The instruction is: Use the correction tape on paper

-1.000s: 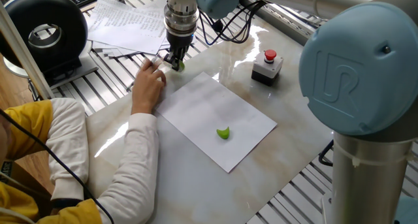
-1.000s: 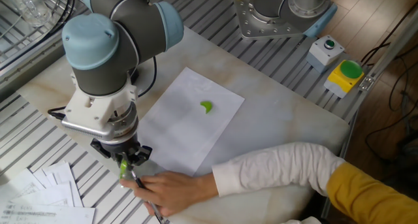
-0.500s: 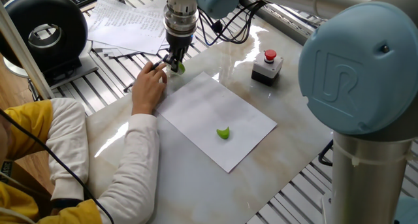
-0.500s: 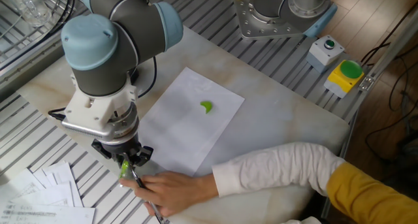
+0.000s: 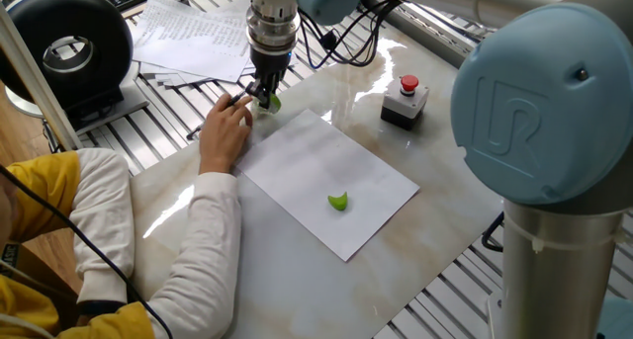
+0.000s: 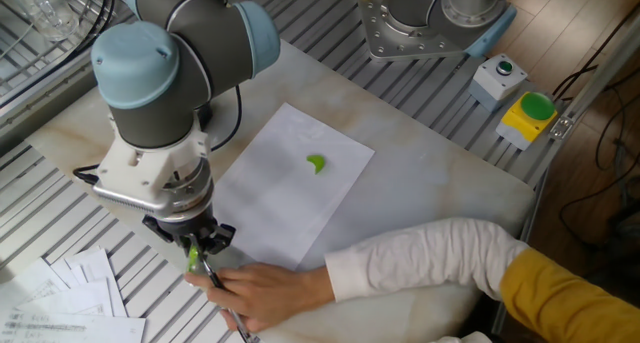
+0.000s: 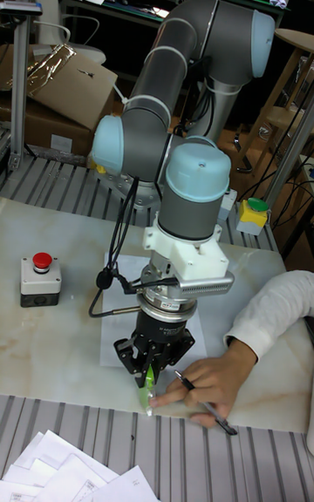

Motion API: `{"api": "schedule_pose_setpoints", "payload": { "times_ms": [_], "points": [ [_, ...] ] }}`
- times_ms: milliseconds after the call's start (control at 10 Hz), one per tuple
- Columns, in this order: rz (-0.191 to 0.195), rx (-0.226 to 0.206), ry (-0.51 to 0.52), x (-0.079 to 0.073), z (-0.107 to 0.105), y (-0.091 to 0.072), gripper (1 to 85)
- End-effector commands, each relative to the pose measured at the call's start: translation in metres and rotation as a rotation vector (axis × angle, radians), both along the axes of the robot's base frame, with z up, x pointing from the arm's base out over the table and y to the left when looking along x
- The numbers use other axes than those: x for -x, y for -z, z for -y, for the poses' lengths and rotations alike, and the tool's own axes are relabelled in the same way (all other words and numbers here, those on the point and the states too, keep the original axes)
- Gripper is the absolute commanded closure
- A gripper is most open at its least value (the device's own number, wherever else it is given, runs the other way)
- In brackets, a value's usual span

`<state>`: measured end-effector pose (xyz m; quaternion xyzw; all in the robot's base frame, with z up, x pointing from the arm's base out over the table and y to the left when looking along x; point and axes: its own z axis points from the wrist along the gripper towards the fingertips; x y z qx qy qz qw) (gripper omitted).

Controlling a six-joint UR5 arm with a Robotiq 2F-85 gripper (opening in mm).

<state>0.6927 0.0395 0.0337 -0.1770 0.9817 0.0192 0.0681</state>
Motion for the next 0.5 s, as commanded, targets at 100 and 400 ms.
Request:
{"api": "schedule_pose_setpoints", "payload": {
  "times_ms": [100,400],
  "points": [
    [-0.091,0.017,0.076,0.024,0.008,-0.020,84.7],
    [-0.179,0.049,0.178,0.056,0.020,-0.039,84.7]
  ]
}}
